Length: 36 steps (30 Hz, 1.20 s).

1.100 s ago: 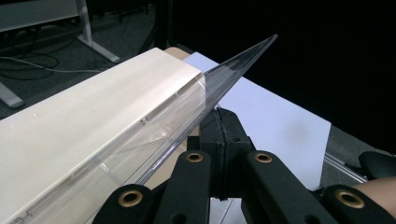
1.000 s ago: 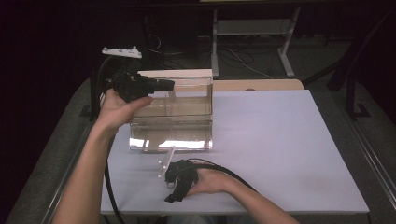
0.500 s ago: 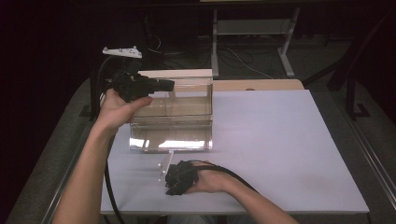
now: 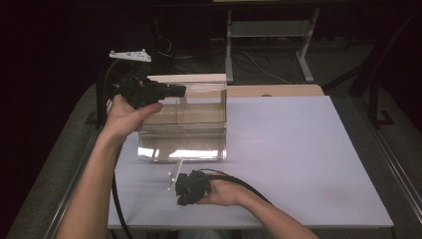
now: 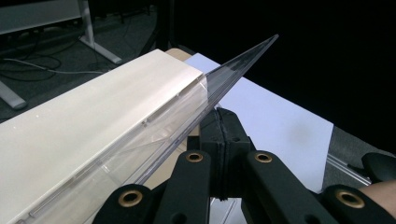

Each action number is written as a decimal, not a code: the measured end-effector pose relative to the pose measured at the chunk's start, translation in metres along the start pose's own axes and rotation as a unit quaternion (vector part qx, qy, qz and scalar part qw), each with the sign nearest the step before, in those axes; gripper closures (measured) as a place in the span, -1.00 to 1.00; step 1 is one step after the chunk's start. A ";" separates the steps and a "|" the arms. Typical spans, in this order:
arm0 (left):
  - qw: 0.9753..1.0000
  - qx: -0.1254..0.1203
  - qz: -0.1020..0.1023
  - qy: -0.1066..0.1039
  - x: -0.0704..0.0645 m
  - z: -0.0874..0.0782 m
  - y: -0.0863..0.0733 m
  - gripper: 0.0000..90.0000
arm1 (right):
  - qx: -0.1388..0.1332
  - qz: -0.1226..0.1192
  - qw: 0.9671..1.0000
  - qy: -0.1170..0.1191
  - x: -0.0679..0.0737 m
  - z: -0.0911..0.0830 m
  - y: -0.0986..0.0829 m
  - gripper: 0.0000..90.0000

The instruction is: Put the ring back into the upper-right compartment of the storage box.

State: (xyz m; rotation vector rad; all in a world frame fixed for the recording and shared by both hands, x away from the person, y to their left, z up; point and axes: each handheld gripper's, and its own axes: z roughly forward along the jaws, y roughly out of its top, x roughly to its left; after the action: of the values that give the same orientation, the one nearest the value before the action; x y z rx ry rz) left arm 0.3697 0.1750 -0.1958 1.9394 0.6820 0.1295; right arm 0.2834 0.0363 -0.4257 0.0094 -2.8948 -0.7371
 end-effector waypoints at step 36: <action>1.000 0.002 0.001 0.001 -0.001 0.002 0.001 0.98 | -0.072 0.074 0.992 0.071 -0.017 -0.061 -0.013 0.96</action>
State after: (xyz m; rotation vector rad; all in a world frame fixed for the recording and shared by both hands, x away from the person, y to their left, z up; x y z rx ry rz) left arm 0.3695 0.1726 -0.1955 1.9442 0.6833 0.1315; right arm 0.3086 -0.0032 -0.3817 -0.1606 -2.6687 -0.8776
